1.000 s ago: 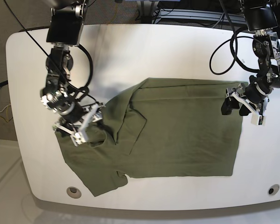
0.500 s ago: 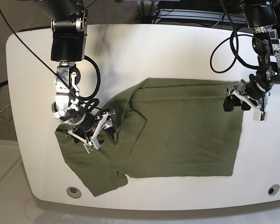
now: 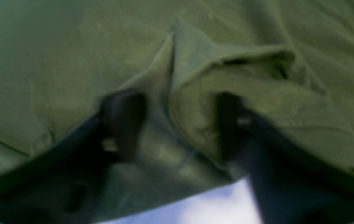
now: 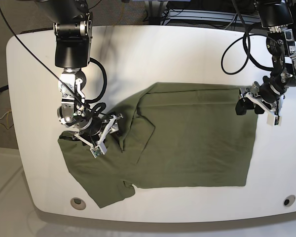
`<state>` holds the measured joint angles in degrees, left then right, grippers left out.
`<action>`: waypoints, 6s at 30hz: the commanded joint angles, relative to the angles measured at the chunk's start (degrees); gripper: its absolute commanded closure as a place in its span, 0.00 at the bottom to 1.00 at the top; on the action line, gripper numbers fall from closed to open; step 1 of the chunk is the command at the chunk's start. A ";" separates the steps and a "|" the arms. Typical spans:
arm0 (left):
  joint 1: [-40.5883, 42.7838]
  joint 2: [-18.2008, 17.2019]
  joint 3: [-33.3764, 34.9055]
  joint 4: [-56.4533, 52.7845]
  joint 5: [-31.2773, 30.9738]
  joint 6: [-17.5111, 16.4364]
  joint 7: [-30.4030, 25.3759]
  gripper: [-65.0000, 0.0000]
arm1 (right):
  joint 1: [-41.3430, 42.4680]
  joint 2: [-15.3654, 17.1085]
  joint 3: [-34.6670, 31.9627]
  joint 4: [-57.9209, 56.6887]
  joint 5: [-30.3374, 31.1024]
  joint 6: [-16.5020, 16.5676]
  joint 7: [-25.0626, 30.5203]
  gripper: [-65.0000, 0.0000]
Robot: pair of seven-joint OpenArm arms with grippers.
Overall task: Fold the T-shirt properly
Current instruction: 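Lower the right gripper onto the folded sleeve fabric and grasp it, then drag the grasped fabric with the right gripper outward to flatten the side, then open the right gripper and reposition it at the shirt corner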
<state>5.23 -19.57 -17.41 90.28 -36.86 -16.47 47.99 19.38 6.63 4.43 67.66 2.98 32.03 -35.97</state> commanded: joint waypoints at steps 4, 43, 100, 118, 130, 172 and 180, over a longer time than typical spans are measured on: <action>-0.71 -0.95 -0.31 1.19 -0.63 -0.10 -1.26 0.34 | 2.47 0.36 0.10 0.87 0.84 0.28 2.16 0.98; 0.00 0.01 -0.39 1.10 -0.37 -0.10 -1.35 0.34 | -3.16 6.07 5.11 9.84 0.93 0.36 -1.18 1.00; 0.00 0.10 -0.04 0.84 -0.28 -0.01 -1.44 0.34 | -15.73 17.59 15.66 17.57 0.93 0.80 -6.19 1.00; 0.08 1.42 -0.04 0.84 -0.28 -0.01 -1.44 0.34 | -17.75 17.67 15.93 17.48 0.84 0.36 -5.75 1.00; 1.14 1.59 0.05 0.93 -0.28 -0.01 -1.44 0.34 | -13.62 17.59 15.57 14.06 0.84 0.36 -3.73 0.86; 5.01 0.80 -0.31 10.07 6.49 0.07 -1.61 0.33 | -15.11 15.21 15.75 25.75 0.84 0.28 -9.27 0.00; 5.27 3.97 -5.32 10.07 11.76 -0.10 -3.72 0.33 | -15.29 13.81 15.57 25.66 0.84 0.36 -9.18 0.00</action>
<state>10.96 -15.46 -21.10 99.31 -25.47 -16.51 46.63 3.14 19.92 19.90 92.47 3.20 32.42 -46.28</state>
